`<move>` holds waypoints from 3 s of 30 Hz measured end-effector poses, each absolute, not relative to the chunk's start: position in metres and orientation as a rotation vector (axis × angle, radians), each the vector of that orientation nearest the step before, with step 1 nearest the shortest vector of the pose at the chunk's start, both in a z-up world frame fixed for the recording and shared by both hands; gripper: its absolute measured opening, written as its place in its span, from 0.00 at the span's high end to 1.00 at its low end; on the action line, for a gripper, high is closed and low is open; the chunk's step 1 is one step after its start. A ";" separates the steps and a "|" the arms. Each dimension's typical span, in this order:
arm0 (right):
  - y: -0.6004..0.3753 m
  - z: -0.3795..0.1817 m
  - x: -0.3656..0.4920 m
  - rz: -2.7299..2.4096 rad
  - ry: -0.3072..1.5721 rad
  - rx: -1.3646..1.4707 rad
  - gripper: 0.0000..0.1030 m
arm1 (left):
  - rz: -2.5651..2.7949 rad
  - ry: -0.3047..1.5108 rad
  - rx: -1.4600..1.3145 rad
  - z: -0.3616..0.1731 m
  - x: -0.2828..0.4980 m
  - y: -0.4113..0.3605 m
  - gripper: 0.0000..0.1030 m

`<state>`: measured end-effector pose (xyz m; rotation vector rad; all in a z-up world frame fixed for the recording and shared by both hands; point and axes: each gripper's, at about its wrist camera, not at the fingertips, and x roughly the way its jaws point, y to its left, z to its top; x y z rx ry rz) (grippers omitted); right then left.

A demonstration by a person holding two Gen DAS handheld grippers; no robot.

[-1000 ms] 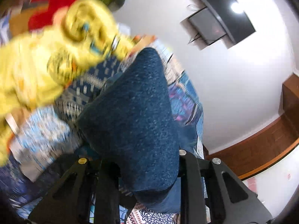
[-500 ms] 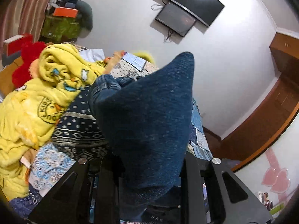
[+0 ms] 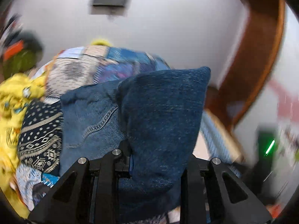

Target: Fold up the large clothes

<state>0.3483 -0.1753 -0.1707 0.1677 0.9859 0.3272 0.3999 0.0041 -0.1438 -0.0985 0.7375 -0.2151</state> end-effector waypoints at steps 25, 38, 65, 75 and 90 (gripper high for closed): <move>-0.207 -0.120 0.291 0.378 0.858 0.139 0.15 | -0.234 0.810 0.088 -0.154 0.309 0.027 0.03; -0.135 -0.179 0.323 0.427 0.987 0.063 0.07 | 0.016 0.938 0.065 -0.206 0.351 0.106 0.00; -0.174 -0.149 0.309 0.474 0.948 0.080 0.04 | -0.048 0.928 -0.097 -0.176 0.376 0.155 0.00; -0.148 -0.207 0.381 0.562 1.145 0.167 0.04 | -0.227 1.171 -0.350 -0.240 0.446 0.164 0.00; -0.135 -0.255 0.414 0.724 1.260 0.340 0.19 | -0.419 1.237 -0.688 -0.296 0.477 0.168 0.10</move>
